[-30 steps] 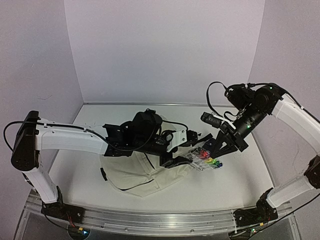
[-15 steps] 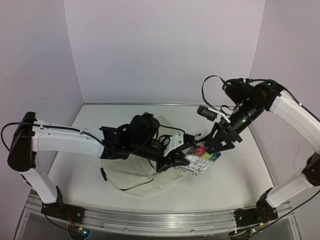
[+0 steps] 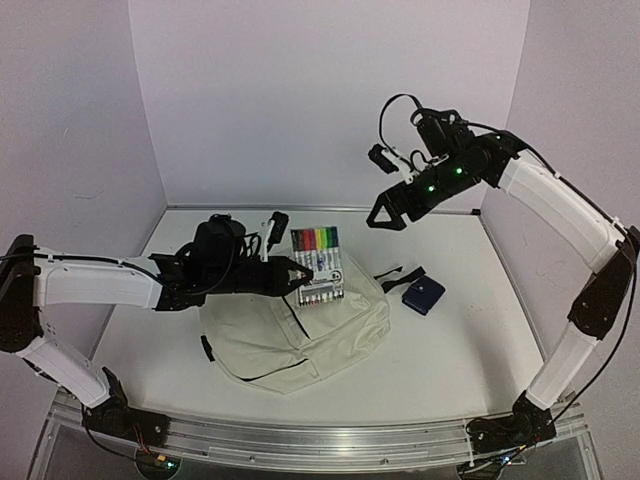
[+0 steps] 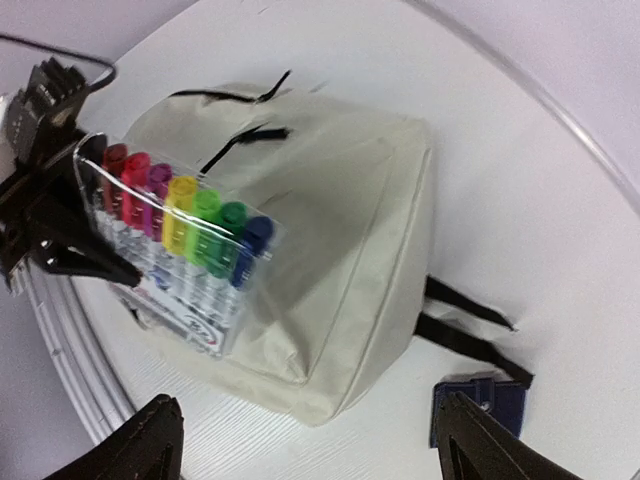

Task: Pack the student bag
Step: Pick up the stationery from the center of the board, then place the stationery in the student bag, then pick up the stationery from the center of the board.

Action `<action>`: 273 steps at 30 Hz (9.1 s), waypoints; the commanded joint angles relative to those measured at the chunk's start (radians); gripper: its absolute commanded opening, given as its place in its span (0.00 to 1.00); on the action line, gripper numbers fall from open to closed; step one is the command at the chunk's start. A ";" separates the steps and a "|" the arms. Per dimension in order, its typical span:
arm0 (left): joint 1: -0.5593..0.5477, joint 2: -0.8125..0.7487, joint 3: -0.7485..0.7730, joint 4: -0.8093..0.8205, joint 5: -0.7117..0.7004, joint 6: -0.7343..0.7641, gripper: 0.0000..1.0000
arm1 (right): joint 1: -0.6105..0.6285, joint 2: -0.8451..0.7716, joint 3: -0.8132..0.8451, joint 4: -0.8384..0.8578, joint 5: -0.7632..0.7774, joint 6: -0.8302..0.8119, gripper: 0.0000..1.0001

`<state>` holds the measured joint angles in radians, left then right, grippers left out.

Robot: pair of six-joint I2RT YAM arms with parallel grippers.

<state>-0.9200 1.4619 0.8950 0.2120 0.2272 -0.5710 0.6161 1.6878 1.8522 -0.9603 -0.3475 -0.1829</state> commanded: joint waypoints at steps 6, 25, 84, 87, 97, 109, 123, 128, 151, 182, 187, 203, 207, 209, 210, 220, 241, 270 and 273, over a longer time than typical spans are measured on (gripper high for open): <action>0.013 -0.323 -0.361 0.189 -0.174 -0.493 0.00 | 0.048 0.121 0.072 0.103 0.047 0.099 0.88; 0.013 -0.443 -0.553 0.063 -0.217 -0.628 0.00 | 0.037 0.218 0.035 0.104 -0.050 0.155 0.96; 0.073 0.442 -0.405 1.223 0.135 -0.853 0.00 | -0.131 0.391 -0.200 0.094 -0.337 0.080 0.89; 0.075 0.495 -0.383 1.286 0.138 -0.862 0.00 | -0.129 0.379 -0.216 0.094 -0.366 0.079 0.88; 0.076 0.466 -0.229 0.976 0.101 -0.778 0.11 | -0.111 0.360 -0.233 0.094 -0.413 0.089 0.86; 0.051 0.123 -0.304 0.407 -0.132 -0.727 0.50 | -0.110 0.336 -0.229 0.094 -0.381 0.091 0.87; 0.043 0.104 -0.278 0.266 -0.140 -0.701 0.29 | -0.111 0.345 -0.210 0.094 -0.370 0.092 0.87; 0.043 0.180 -0.221 0.318 -0.107 -0.661 0.25 | -0.111 0.355 -0.213 0.094 -0.372 0.092 0.87; 0.055 0.147 -0.038 -0.052 -0.111 -0.507 0.63 | -0.184 0.249 -0.232 0.095 -0.383 0.105 0.90; 0.026 -0.212 -0.148 -0.320 -0.308 -0.482 0.89 | -0.327 0.250 -0.446 0.168 0.130 -0.133 0.98; 0.026 -0.213 -0.151 -0.310 -0.309 -0.482 0.89 | -0.310 0.225 -0.483 0.197 0.156 -0.160 0.98; 0.026 -0.224 -0.145 -0.306 -0.307 -0.472 0.89 | -0.101 0.164 -0.707 0.510 0.539 -0.227 0.65; 0.025 -0.241 -0.151 -0.310 -0.315 -0.472 0.89 | -0.076 0.171 -0.740 0.558 0.598 -0.243 0.48; 0.026 -0.245 -0.150 -0.312 -0.316 -0.465 0.89 | -0.059 0.161 -0.758 0.574 0.622 -0.250 0.38; 0.026 -0.245 -0.149 -0.313 -0.316 -0.462 0.89 | -0.052 0.152 -0.764 0.575 0.626 -0.248 0.32; 0.026 -0.186 -0.006 -0.404 -0.279 -0.263 1.00 | -0.042 -0.088 -0.779 0.451 0.565 -0.293 0.00; -0.036 -0.091 0.143 -0.277 0.129 0.513 0.87 | -0.025 -0.303 -0.390 -0.259 -0.385 -0.413 0.00; 0.089 0.175 0.110 0.461 0.196 -0.909 1.00 | 0.274 -0.314 -0.369 0.383 0.481 -0.334 0.00; 0.089 0.209 0.083 0.592 0.193 -0.978 1.00 | 0.316 -0.300 -0.384 0.398 0.527 -0.361 0.00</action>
<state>-0.8303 1.6370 1.0076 0.5433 0.3872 -1.3829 0.8909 1.3853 1.4818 -0.6475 0.0669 -0.4955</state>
